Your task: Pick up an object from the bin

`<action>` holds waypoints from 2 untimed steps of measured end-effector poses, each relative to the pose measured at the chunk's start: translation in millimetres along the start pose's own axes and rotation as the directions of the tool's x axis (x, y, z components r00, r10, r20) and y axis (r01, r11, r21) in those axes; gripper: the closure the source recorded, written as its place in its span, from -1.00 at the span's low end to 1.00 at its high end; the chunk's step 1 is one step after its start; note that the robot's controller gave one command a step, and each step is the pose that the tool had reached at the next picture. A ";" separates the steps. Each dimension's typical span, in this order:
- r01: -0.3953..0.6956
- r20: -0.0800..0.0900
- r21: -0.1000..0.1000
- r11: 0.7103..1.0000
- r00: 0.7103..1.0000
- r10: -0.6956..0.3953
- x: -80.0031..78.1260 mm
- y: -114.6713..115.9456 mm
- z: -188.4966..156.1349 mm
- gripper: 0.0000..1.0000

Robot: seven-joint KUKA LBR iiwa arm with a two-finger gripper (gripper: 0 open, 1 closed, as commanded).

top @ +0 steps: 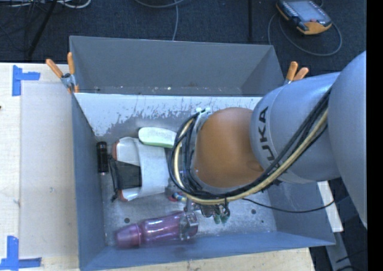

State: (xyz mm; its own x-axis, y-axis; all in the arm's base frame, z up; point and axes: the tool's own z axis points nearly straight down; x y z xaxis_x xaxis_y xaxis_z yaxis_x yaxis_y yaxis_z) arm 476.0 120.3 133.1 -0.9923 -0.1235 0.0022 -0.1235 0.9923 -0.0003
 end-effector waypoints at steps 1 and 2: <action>-0.080 0.004 -0.002 0.997 0.997 0.080 0.2 -0.6 52.0 -1.00; 0.023 0.017 0.002 1.000 1.000 -0.023 -6.8 22.9 60.9 -1.00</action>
Offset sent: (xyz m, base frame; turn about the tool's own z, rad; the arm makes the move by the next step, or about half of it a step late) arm -0.0011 0.0253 -0.0631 -0.0238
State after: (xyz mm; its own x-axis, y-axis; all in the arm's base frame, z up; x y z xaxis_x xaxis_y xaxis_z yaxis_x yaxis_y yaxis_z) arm 479.8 143.8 72.2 -0.9891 -0.1467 -0.0150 -0.1467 0.9892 -0.0025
